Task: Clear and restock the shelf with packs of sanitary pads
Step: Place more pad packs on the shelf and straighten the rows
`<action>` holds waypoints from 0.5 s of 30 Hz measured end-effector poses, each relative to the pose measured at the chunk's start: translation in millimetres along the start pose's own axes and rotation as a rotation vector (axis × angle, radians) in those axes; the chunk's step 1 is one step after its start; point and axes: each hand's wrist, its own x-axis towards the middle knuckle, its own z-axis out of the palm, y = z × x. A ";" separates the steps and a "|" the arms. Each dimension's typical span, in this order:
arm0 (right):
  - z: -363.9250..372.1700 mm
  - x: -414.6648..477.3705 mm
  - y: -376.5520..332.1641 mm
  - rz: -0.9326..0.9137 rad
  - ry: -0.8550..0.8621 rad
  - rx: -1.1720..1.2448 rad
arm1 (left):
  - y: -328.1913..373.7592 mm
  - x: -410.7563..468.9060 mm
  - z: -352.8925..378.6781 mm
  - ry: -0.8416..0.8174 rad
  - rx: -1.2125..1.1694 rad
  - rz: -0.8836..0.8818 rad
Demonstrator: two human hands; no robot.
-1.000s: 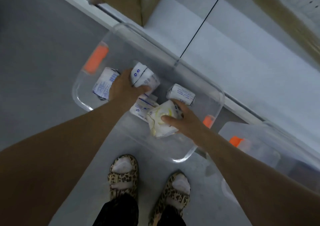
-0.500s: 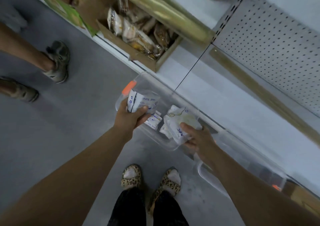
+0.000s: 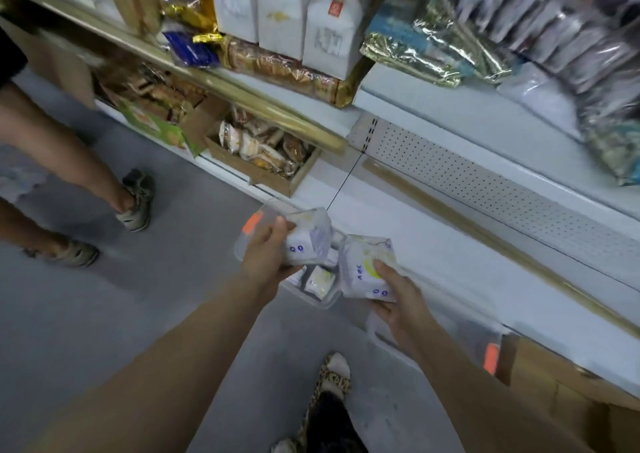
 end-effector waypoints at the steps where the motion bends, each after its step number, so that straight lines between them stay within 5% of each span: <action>1: -1.9 -19.5 -5.0 -0.025 0.005 0.008 | 6.8 -18.2 2.5 -0.006 0.054 0.022; 6: -21.7 -112.3 -47.1 -0.214 0.004 0.020 | 62.4 -97.0 20.1 -0.156 0.181 0.199; 15: -84.5 -251.4 -151.8 -0.535 0.058 0.095 | 150.8 -200.9 125.1 -0.450 0.145 0.212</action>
